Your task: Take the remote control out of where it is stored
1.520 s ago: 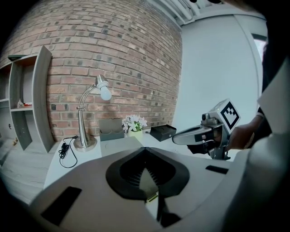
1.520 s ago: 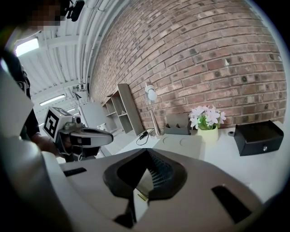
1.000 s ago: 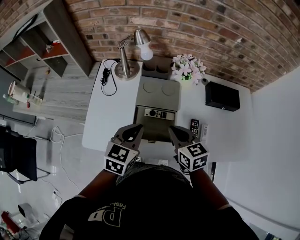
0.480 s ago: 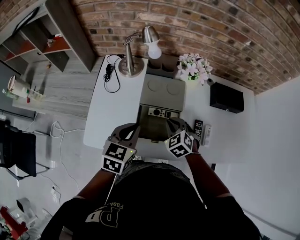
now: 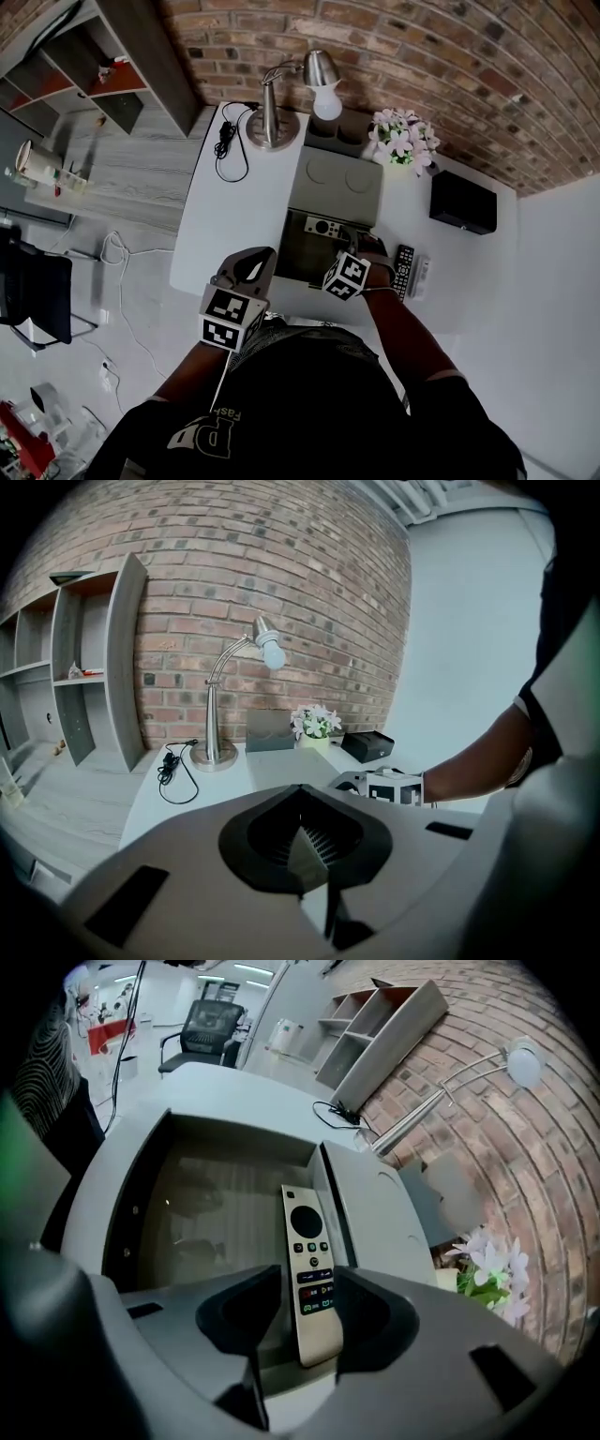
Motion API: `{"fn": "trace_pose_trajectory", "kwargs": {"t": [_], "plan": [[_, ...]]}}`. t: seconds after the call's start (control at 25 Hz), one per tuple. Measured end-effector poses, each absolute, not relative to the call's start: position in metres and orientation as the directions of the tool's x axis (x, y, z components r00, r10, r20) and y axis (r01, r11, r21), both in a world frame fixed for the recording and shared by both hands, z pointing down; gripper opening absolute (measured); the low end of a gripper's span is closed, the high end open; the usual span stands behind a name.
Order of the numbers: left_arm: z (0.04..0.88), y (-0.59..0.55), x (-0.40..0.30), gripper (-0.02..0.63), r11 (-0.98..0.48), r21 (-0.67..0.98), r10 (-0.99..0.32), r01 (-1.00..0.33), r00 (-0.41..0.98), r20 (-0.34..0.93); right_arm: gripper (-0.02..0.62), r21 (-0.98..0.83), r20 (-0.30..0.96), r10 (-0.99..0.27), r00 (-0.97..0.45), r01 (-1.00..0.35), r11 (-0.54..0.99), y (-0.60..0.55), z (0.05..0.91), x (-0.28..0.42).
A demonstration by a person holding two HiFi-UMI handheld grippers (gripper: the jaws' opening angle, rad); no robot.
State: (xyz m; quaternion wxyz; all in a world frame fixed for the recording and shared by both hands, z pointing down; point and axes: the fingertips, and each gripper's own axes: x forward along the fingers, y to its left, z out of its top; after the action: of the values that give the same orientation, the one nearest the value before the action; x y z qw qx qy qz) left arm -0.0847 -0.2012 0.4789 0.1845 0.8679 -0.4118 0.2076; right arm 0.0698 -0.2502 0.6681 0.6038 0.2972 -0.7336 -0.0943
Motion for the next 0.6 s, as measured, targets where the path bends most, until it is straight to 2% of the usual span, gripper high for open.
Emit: {"fn": "trace_pose_trajectory", "kwargs": {"t": [0.36,0.6], "plan": [[0.484,-0.209,-0.097,0.008,-0.574,0.157,-0.639,-0.804,0.559,0.528,0.156,0.576,0.798,-0.6,-0.053,-0.228,0.785,-0.261,0.679,0.061],[0.487,-0.209,-0.097,0.006,-0.572,0.162,-0.634,-0.804,0.559,0.535,0.147,0.55,0.82,-0.569,-0.058,-0.191,0.813,-0.261,0.684,0.06]]}}
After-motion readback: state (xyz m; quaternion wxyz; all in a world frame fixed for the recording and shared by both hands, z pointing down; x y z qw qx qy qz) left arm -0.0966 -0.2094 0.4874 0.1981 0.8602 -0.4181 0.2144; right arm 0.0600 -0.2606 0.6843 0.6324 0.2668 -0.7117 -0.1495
